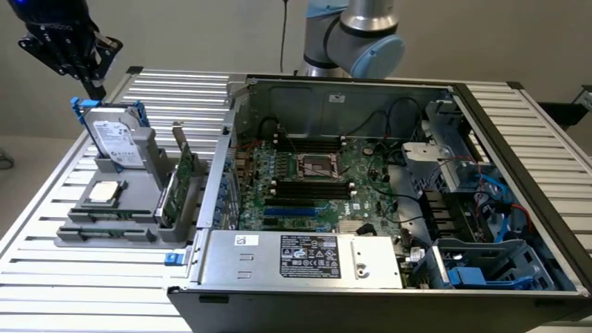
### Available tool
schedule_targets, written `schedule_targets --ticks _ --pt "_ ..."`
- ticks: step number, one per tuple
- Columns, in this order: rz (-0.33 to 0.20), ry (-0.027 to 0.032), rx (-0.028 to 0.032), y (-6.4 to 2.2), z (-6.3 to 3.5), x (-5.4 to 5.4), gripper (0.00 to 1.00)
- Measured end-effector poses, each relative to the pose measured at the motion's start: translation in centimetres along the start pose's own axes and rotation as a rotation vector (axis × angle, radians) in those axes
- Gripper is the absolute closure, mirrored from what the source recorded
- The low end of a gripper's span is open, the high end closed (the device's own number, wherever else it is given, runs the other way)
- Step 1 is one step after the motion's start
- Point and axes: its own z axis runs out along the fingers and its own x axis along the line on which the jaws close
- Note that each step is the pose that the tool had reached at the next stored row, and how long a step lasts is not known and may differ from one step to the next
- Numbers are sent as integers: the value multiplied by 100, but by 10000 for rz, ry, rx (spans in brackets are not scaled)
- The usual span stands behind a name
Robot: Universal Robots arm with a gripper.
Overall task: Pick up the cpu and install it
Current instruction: 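Reach for the cpu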
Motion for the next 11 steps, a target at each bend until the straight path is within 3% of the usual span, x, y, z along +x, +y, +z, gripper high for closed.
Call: schedule_targets --ticks 5,11 --pt "-19 50 4 -18 60 192 89" --pt "-232 119 14 -51 135 243 89"
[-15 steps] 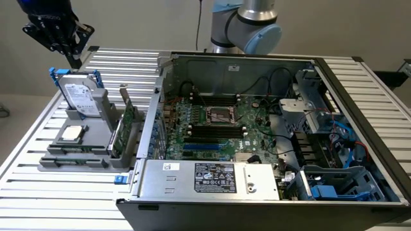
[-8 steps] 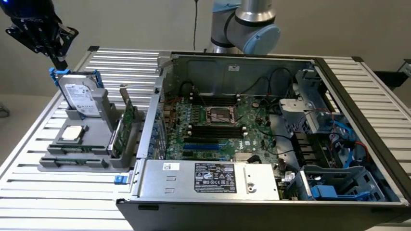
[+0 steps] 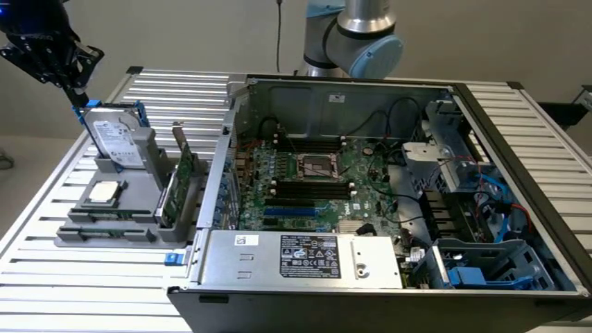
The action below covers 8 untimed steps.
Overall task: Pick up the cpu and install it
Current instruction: 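Reach for the cpu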
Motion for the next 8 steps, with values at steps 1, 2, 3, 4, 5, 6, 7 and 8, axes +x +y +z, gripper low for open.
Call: schedule_targets --ticks 1,2,3,4,5,6,7,8 --pt "-28 9 2 -6 13 11 89" --pt "-53 16 3 -11 25 23 89" --pt "-76 22 4 -17 39 38 89" --pt "-94 26 6 -22 53 55 89" --pt "-108 27 5 -28 67 74 89" --pt "-121 29 6 -34 80 93 89" --pt "-131 30 6 -40 91 116 89" --pt "-137 28 5 -43 96 142 89"
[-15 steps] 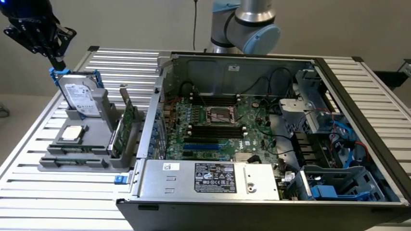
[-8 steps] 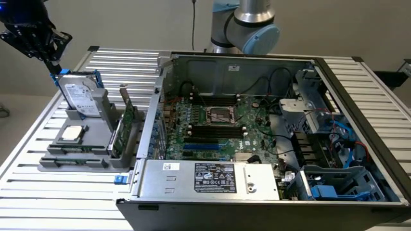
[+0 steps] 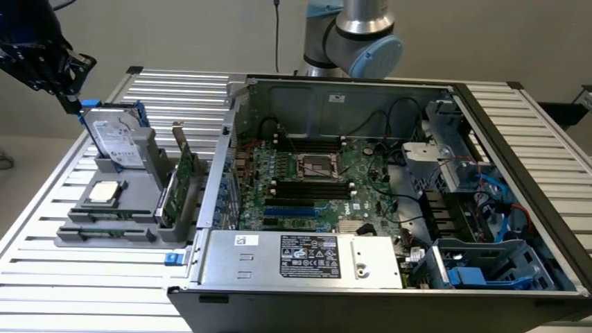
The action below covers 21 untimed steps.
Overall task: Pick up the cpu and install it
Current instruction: 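Reach for the cpu, then pick up the cpu and move it towards the insertion slot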
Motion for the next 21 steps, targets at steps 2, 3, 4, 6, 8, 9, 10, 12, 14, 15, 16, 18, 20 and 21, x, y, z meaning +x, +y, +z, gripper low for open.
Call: schedule_targets --ticks 2,3,4,6,8,9,10,12,14,15,16,18,20,21 --pt "-1 3 1 -1 -1 0 89" --pt "-1 3 1 -1 -1 0 89" --pt "-1 3 1 -1 -1 1 89" --pt "-1 3 1 -1 -1 1 89" --pt "-2 3 1 -1 -1 1 89" --pt "-1 3 1 -1 -1 1 89" --pt "-2 3 1 -1 -1 0 89" --pt "-1 3 1 -1 -1 1 89" --pt "-1 3 1 -1 -1 1 88" --pt "-1 3 1 -1 -1 1 88" --pt "-1 2 1 -1 -1 1 83" --pt "-1 3 1 -1 -1 1 70" --pt "-1 4 1 -1 -1 1 64" --pt "-1 4 2 0 -2 2 58"
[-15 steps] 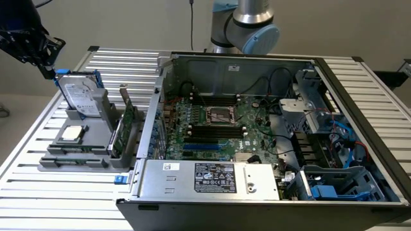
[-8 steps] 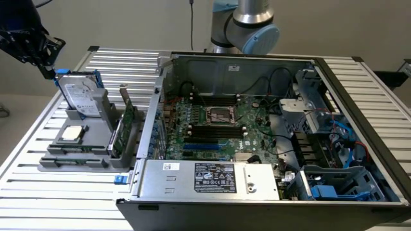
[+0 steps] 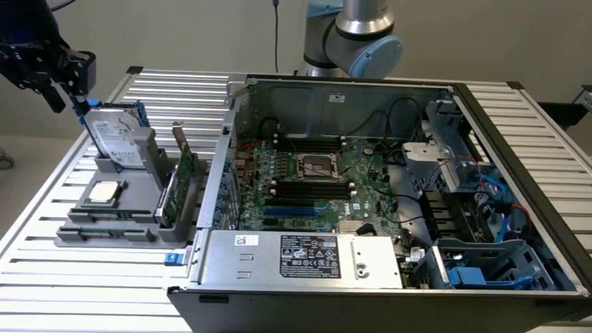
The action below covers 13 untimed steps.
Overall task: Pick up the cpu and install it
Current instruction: 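Pick up the cpu and move it towards the insertion slot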
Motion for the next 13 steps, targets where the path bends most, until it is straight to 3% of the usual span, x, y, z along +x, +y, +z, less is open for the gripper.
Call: schedule_targets --ticks 1,5,13 --pt "0 0 0 0 0 1 58" --pt "0 -2 -1 -16 30 11 40" --pt "0 -1 0 -145 170 26 40"
